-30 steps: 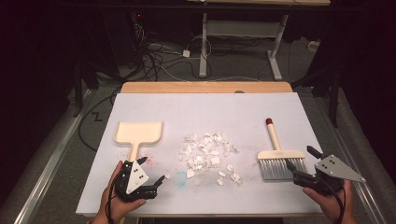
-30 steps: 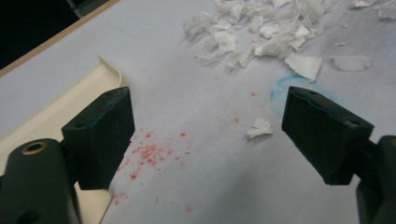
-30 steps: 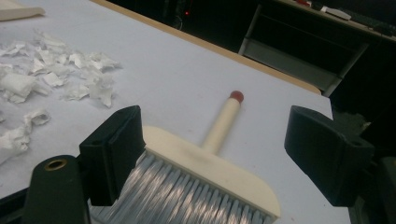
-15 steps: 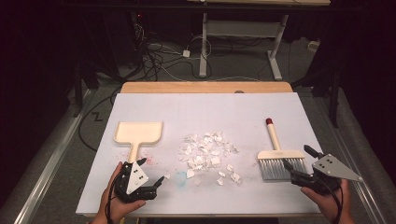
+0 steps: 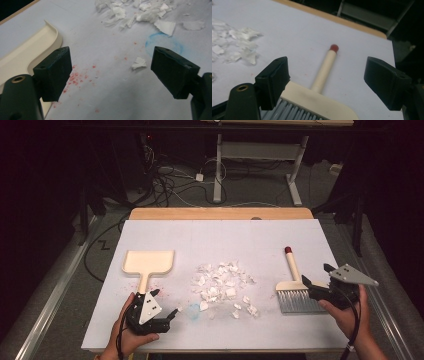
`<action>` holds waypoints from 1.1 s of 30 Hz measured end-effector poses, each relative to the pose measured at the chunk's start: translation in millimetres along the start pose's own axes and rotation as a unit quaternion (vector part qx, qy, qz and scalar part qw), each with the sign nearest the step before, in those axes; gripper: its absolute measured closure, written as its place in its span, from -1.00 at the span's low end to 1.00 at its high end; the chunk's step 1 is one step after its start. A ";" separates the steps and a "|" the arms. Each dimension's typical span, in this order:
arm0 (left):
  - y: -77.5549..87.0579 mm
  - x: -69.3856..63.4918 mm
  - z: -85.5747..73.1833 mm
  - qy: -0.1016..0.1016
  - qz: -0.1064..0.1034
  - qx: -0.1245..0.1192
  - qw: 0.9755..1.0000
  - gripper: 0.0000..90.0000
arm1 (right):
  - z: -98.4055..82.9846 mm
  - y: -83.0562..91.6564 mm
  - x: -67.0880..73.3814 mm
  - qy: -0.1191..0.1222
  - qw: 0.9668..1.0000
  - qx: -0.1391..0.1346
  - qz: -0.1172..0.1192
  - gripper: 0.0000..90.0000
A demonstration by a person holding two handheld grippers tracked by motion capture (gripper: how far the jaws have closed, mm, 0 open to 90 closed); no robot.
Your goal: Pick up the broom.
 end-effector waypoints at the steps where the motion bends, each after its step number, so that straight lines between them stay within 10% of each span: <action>1: 0.1 -0.4 0.6 0.002 0.000 -0.001 1.000 -0.63 | 0.0 0.0 0.0 0.000 1.000 0.000 0.000 -0.53; 5: -1.2 -3.6 -0.4 0.001 -0.007 0.004 1.000 -0.63 | -2.0 -16.0 -6.7 -0.003 0.999 0.045 -0.018 -0.54; 10: 0.7 -6.4 -1.2 0.005 -0.012 0.008 1.000 -0.63 | -13.5 -48.3 -17.3 -0.041 0.990 0.133 -0.032 -0.50; 14: -2.2 -4.8 -1.5 0.008 -0.013 0.009 1.000 -0.63 | -40.4 -83.5 -18.8 -0.055 0.973 0.220 -0.033 -0.48; 20: -3.8 -7.0 -6.2 0.004 -0.025 0.021 0.999 -0.63 | -63.3 -100.5 -15.0 -0.070 0.961 0.269 -0.013 -0.39; 33: -5.7 -9.3 -5.8 -0.001 -0.030 0.028 0.999 -0.63 | -58.5 -102.8 -7.4 -0.070 0.963 0.258 0.040 0.40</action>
Point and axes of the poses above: each handheld gripper's, and its own axes: y roughly backward along the jaws, z roughly out of its top, x roughly to its left, the point moved 9 cm from there along -y, roughly forward along the jaws, and after that the axes turned 13 degrees about -x, right-handed, at the moved point
